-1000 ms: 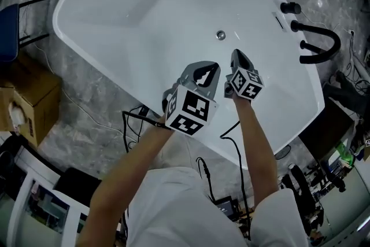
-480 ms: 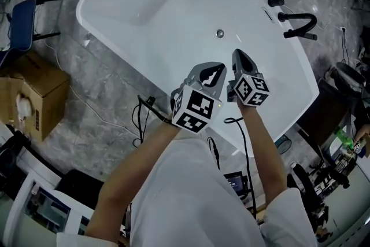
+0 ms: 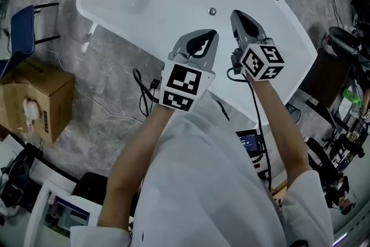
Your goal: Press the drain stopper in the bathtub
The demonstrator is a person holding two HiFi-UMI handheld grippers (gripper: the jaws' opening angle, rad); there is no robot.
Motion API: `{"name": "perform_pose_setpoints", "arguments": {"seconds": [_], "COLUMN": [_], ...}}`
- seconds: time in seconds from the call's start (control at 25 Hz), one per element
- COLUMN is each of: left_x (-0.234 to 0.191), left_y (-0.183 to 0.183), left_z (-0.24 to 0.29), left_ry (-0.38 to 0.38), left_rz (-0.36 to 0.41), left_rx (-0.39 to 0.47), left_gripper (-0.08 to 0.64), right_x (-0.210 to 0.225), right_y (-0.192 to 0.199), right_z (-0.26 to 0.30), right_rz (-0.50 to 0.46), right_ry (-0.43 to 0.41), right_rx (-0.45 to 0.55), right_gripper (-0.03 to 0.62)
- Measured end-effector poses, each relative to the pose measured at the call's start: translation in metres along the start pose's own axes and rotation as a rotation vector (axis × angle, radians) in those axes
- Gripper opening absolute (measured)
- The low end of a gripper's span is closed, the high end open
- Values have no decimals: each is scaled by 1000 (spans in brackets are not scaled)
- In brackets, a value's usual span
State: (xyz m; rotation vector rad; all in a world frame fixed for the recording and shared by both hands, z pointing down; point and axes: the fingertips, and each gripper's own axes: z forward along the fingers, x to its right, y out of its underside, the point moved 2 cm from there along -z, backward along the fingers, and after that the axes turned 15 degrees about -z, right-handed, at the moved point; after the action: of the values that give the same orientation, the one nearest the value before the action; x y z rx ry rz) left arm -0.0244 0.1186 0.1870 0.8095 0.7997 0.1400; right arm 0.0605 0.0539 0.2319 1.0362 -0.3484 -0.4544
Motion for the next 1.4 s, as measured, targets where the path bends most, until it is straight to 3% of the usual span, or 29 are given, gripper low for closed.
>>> {"name": "perform_pose_setpoints", "arguments": {"seconds": [0.68, 0.92, 1.12, 1.24, 1.4], "left_x": [82, 117, 139, 146, 153], "left_y": [-13, -6, 4, -3, -4], "left_z": [-127, -149, -176, -202, -243], "left_ry": [14, 70, 64, 74, 48], "left_rz": [-40, 56, 201, 172, 64], "left_rx": [154, 146, 155, 232, 297], "left_gripper": [-2, 0, -2, -2, -2], "right_x": [-110, -144, -180, -200, -219], "right_y": [-88, -126, -144, -145, -133], "right_z": [-150, -200, -241, -259, -272], "right_rz": [-137, -178, -243, -236, -177], "right_ry": [-126, -124, -141, -143, -135], "right_rx": [179, 293, 385, 429, 426], "right_gripper": [-8, -8, -8, -8, -8]}}
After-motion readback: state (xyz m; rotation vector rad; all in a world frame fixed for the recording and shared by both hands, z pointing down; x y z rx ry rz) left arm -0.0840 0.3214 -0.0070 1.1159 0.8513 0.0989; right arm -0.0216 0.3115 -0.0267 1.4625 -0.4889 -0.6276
